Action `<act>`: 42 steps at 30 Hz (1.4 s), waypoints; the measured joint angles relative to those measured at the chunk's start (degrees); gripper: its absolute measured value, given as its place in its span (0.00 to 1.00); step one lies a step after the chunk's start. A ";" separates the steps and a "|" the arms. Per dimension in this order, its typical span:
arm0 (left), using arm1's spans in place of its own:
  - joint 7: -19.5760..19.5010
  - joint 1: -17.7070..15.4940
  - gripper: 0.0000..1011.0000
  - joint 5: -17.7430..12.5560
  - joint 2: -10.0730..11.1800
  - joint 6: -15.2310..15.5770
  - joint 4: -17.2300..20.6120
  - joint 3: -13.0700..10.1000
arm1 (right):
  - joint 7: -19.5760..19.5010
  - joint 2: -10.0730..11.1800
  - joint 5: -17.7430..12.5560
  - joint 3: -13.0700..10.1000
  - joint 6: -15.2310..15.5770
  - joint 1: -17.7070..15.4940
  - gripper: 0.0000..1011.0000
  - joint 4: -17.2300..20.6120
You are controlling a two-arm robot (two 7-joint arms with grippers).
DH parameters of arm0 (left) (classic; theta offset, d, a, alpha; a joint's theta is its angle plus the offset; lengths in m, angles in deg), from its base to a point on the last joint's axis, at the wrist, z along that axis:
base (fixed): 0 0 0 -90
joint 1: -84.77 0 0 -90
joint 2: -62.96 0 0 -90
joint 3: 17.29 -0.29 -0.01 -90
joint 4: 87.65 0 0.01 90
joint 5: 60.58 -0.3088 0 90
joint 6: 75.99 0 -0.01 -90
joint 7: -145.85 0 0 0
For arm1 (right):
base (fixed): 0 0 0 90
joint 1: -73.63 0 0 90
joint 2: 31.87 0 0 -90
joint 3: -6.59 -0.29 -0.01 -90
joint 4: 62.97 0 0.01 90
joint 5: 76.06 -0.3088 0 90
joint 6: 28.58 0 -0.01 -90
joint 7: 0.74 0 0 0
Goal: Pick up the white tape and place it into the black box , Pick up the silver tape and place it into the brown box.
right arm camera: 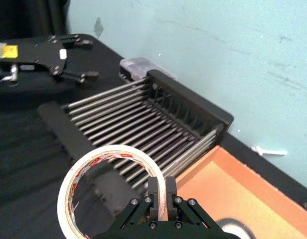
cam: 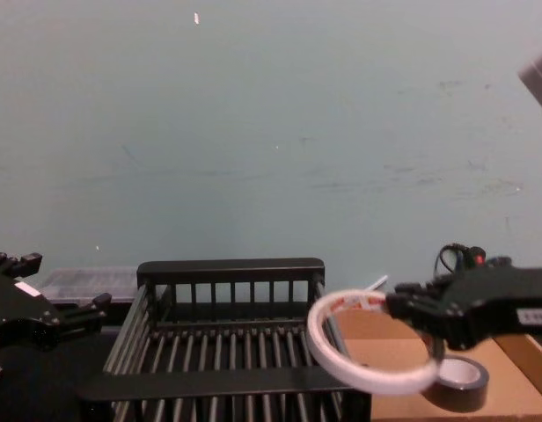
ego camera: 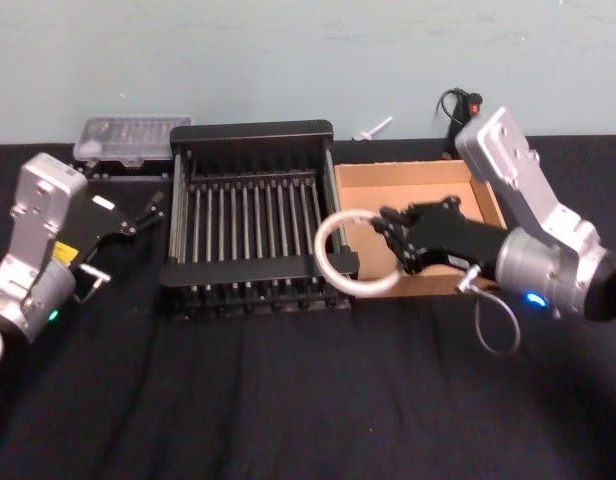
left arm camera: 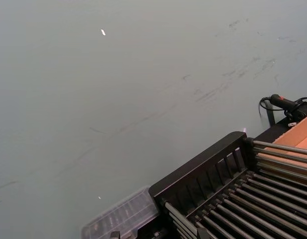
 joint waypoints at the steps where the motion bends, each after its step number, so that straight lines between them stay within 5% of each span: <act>1: 0.00 0.00 0.99 0.00 0.00 0.00 0.00 0.00 | -0.13 -0.37 0.07 0.06 0.15 0.45 0.09 -0.29; 18: 0.00 0.00 0.99 0.00 0.00 0.00 0.00 0.00 | -2.65 -10.72 3.69 3.16 0.10 11.68 0.09 -12.76; 29: 0.00 0.00 0.99 0.00 0.00 0.00 0.00 0.00 | -3.44 -19.61 7.18 5.38 -3.44 19.32 0.09 -28.12; 42: 0.00 0.00 0.99 0.00 0.00 0.00 0.00 0.00 | -3.92 -24.82 10.08 6.13 -5.33 23.04 0.09 -40.21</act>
